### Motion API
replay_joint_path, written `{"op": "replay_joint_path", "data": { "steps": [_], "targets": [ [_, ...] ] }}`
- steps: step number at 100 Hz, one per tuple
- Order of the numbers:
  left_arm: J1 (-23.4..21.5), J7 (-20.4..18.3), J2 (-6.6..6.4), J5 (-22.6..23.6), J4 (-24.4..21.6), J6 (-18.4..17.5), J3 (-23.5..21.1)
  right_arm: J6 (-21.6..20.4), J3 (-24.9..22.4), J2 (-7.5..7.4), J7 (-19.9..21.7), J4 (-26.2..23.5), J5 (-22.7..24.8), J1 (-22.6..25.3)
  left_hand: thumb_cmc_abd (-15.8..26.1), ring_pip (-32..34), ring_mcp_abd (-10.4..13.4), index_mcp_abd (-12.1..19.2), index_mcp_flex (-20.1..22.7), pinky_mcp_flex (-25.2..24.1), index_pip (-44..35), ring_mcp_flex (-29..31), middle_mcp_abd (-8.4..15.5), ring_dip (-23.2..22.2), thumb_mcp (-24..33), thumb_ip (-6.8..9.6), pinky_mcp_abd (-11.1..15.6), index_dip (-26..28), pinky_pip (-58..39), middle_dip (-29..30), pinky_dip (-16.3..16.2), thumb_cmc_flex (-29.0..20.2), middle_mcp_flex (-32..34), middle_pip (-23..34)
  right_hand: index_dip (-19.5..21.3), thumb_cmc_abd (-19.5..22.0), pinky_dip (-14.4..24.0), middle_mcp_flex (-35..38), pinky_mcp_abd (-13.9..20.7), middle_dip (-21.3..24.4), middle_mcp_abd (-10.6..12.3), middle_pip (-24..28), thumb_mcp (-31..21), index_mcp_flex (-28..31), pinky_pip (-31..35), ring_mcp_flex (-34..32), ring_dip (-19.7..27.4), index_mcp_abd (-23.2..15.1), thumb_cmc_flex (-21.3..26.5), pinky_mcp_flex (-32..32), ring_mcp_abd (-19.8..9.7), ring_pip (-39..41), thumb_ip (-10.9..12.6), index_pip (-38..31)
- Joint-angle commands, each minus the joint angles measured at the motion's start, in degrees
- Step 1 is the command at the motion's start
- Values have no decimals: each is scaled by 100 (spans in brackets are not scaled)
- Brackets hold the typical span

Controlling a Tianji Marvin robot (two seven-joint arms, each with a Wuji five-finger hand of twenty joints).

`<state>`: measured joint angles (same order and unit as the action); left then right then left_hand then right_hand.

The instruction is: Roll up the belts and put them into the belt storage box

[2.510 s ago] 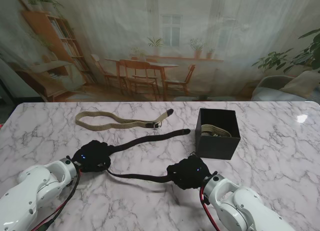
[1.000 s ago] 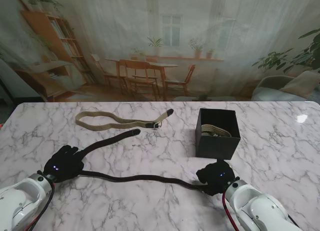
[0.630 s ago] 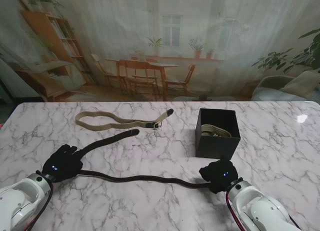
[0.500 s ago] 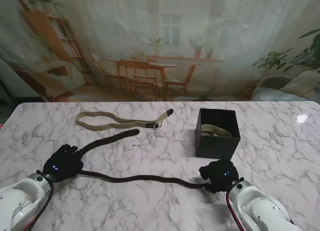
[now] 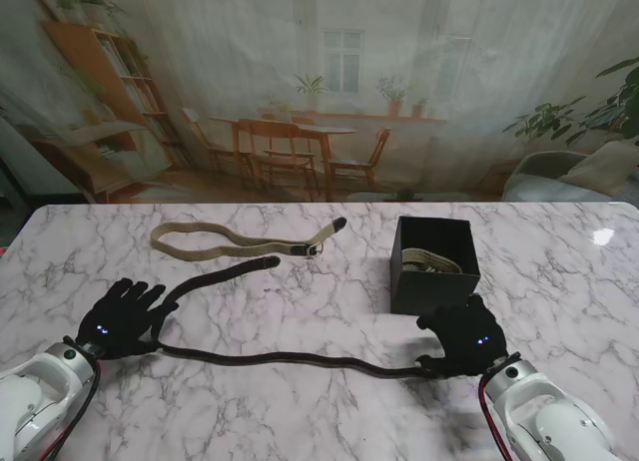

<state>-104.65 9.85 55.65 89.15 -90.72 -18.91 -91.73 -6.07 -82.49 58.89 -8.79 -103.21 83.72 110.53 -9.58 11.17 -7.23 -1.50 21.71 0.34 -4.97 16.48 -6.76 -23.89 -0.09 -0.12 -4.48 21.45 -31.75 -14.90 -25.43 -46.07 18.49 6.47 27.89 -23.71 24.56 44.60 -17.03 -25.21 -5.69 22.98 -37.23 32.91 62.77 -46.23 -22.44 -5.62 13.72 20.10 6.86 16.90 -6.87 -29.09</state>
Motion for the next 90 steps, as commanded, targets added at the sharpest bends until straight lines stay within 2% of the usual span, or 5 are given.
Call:
{"op": "replay_joint_path", "data": {
  "steps": [1,15,31,62,90],
  "targets": [
    [-36,33,19,-52,-223,-53,-72,-62,-162,-30,104,-129,-7,178,359,-138,-171,-199,69,-12,-11,16,-189,44,-27,-56,-221,-52,177,79,-98,-27,-98,-77,-139,229,-75,-422,-270,121,-208,-215,308,-307,-238,366,204,304,-419,-267,251,-364,53,263],
    [-108,134,88,-255,-571,-192,-162,-200,-467,-16,508,-357,-24,440,750,-117,-232,-206,620,28,-479,104,-224,33,-134,-91,-332,206,181,15,-116,-247,169,-53,-375,186,-107,-933,-386,464,-501,-529,440,-932,-655,839,526,784,-790,-586,573,-647,13,969],
    [-162,196,153,-428,-969,-295,-123,34,-479,-25,795,-344,217,504,791,-132,-261,-190,734,49,-519,145,-253,47,-144,-90,-401,269,202,-4,-104,-258,283,-80,-484,62,-78,-1161,-399,662,-888,-720,374,-964,-678,822,593,1014,-899,-469,656,-622,-1,1235],
    [34,152,232,-833,-1068,-177,382,287,-173,-47,1095,46,88,223,823,-147,-268,-203,752,33,-501,130,-265,54,-150,-90,-456,328,231,-38,-88,-271,319,-140,-211,-286,136,-661,-167,80,-406,127,361,-676,-239,104,206,782,-188,23,194,-110,90,963],
    [153,-9,249,-993,-1004,-46,640,408,127,-72,1305,294,24,-56,839,-145,-282,-220,762,8,-493,108,-280,48,-154,-91,-471,366,251,-63,-80,-284,324,-162,-34,-123,99,-371,-214,-83,-275,220,670,-359,-221,95,215,608,406,47,293,-169,183,644]
  ]
}}
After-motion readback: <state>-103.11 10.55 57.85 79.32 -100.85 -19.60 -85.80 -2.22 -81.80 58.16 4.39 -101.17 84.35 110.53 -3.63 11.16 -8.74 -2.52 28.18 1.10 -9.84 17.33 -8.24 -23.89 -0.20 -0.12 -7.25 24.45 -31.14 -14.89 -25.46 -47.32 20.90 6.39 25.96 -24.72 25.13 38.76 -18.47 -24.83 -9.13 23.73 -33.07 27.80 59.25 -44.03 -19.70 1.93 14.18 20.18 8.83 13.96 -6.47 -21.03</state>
